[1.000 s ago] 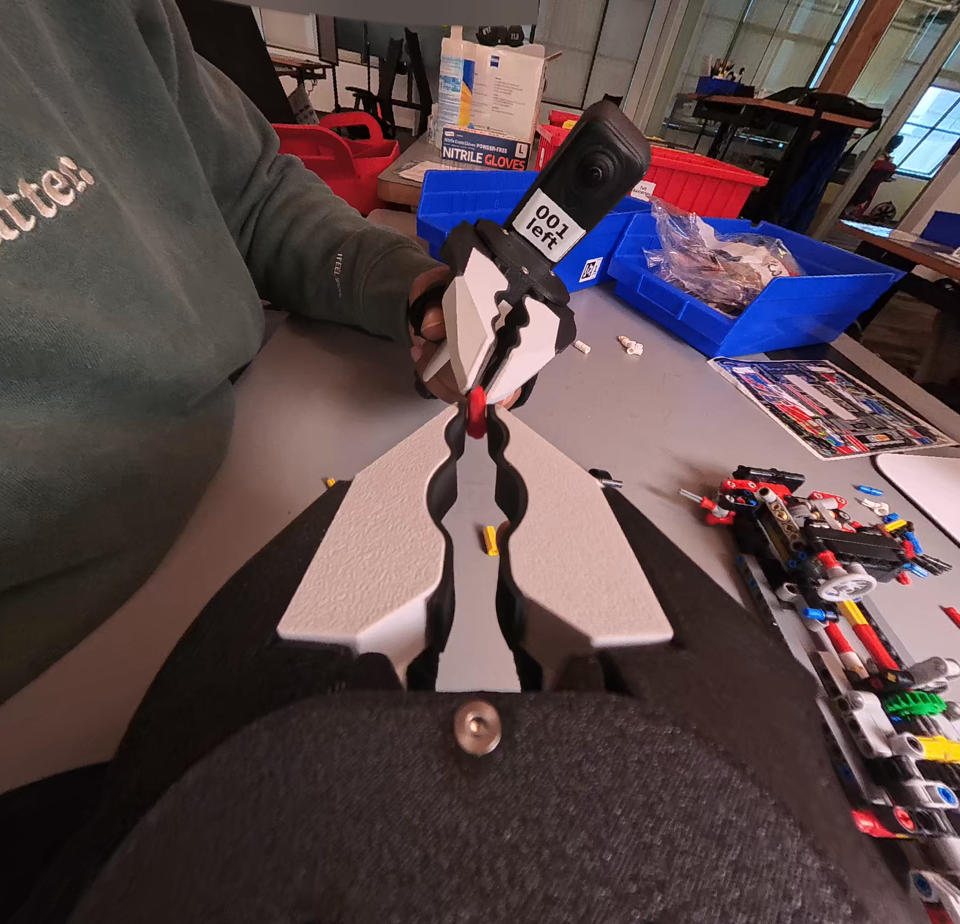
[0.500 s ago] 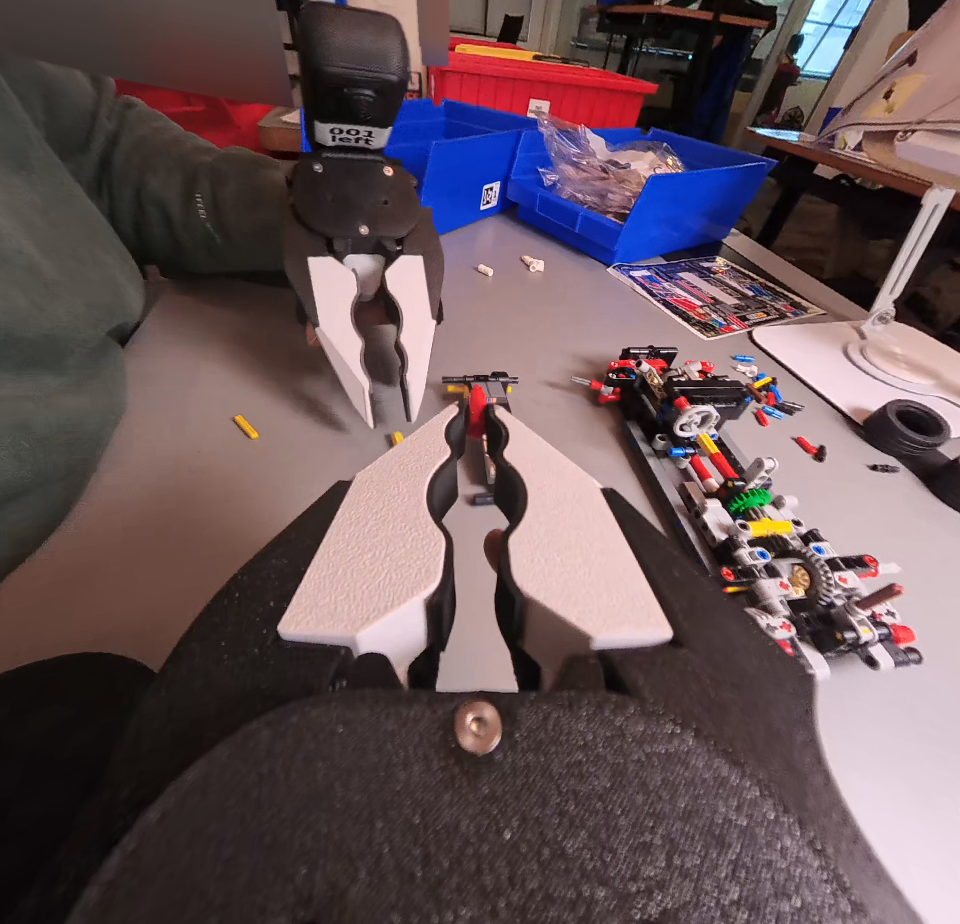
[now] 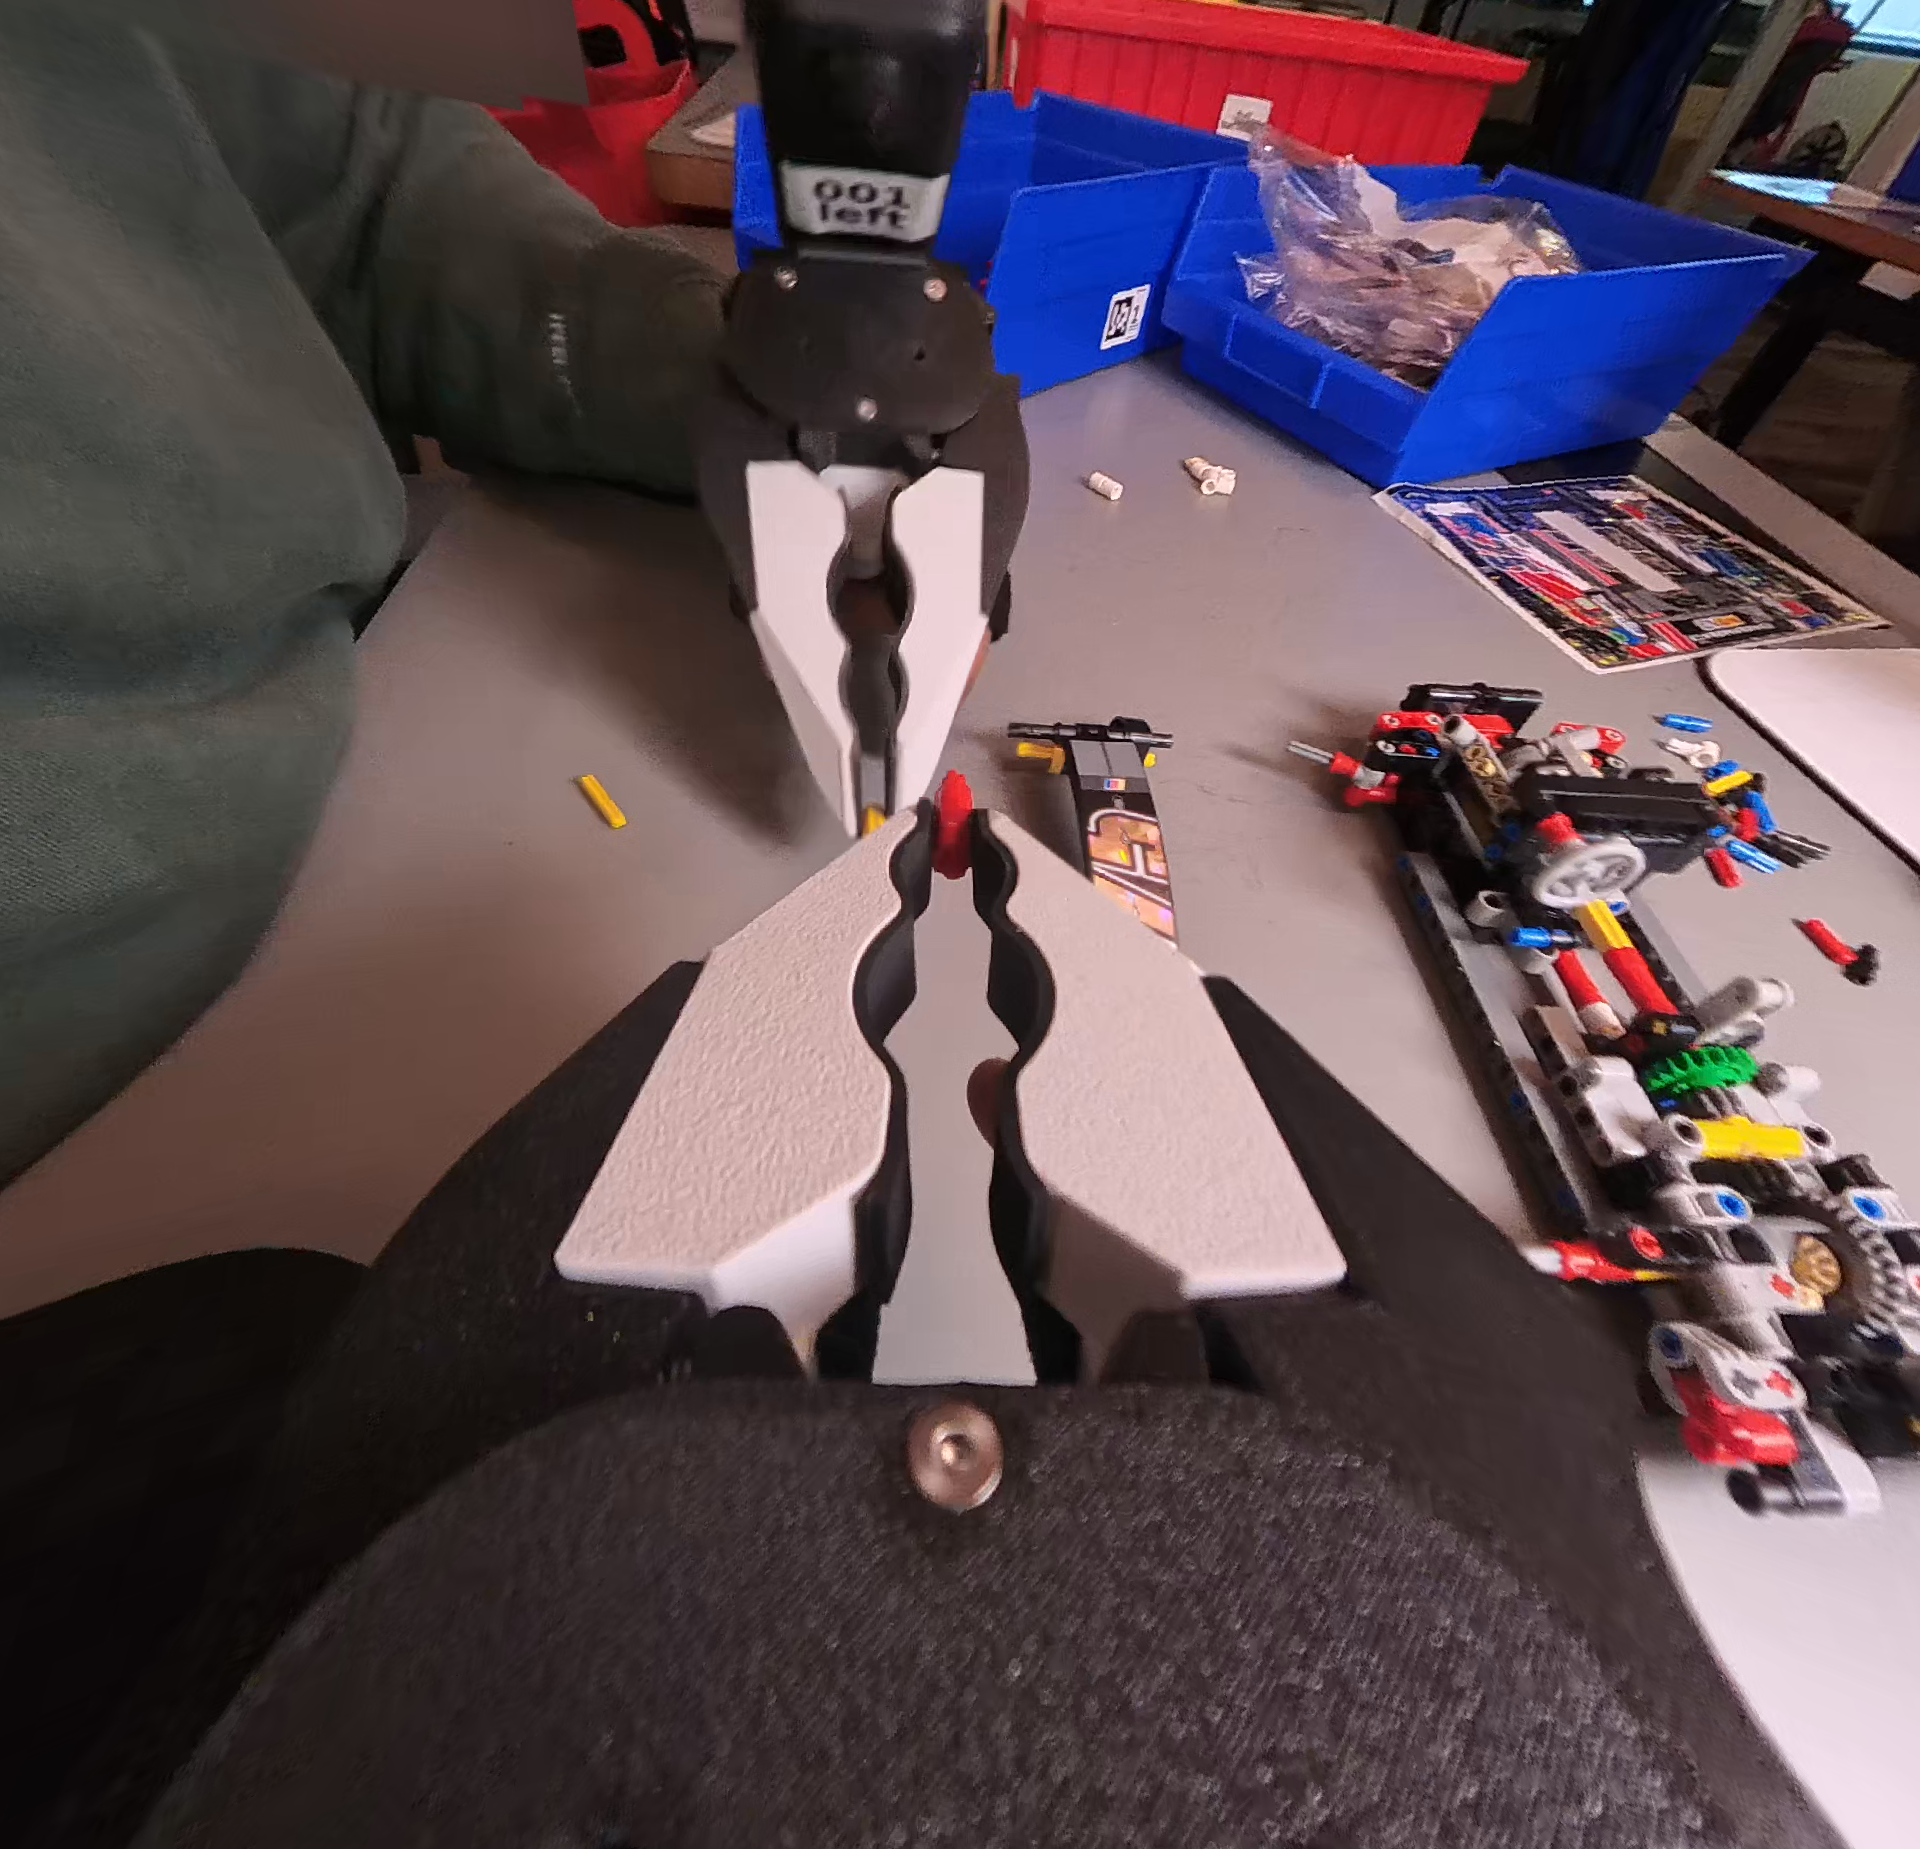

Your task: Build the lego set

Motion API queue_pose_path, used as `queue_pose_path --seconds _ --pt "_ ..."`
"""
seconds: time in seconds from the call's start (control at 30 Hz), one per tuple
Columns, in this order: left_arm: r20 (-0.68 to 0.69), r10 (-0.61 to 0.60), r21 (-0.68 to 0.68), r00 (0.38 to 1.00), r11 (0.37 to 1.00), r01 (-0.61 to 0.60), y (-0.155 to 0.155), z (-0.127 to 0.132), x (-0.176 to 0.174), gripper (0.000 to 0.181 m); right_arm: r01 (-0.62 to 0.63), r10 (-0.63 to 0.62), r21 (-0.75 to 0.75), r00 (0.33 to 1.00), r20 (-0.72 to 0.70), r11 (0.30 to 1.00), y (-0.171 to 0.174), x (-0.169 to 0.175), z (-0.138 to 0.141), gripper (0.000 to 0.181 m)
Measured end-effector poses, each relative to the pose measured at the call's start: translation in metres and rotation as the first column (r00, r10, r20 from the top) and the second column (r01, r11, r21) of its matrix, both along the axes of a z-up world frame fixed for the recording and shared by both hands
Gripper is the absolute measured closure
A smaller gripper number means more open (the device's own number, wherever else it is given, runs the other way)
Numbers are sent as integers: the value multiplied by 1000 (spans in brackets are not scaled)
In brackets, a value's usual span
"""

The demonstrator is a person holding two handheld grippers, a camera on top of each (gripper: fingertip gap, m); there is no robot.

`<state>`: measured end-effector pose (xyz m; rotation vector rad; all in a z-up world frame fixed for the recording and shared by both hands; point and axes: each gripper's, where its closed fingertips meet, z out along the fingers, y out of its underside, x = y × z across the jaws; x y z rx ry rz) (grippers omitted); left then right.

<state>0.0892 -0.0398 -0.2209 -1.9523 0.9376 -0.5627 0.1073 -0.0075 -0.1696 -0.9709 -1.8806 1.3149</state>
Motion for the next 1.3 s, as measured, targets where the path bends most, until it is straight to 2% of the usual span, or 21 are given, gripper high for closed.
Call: queue_pose_path --seconds 0.03,0.1,0.17,0.63,1.0,1.13,1.3 --pt "79 -10 31 997 1000 8 -2 13 1 177 -9 9 7 1000 1 1000 -4 0 0 178" --pt "206 -52 110 977 994 30 -5 39 4 177 -35 35 5 999 -6 999 -15 -2 4 178" --pt "264 -62 139 962 990 26 -4 52 4 177 -57 57 -20 998 -24 998 -23 -3 11 178" --pt "185 -32 168 982 986 0 -1 45 6 177 -60 63 -65 997 53 996 -28 -7 0 178" --pt "-34 64 345 997 937 -48 8 44 0 177 8 4 -79 988 156 997 -21 -11 -12 178" --pt "-143 100 413 985 910 -32 10 42 -2 177 27 -11 -88 985 171 996 -20 -12 -12 178" --pt "-298 134 448 945 894 15 12 29 -4 177 64 -56 -29 971 232 998 -16 -14 -22 178"
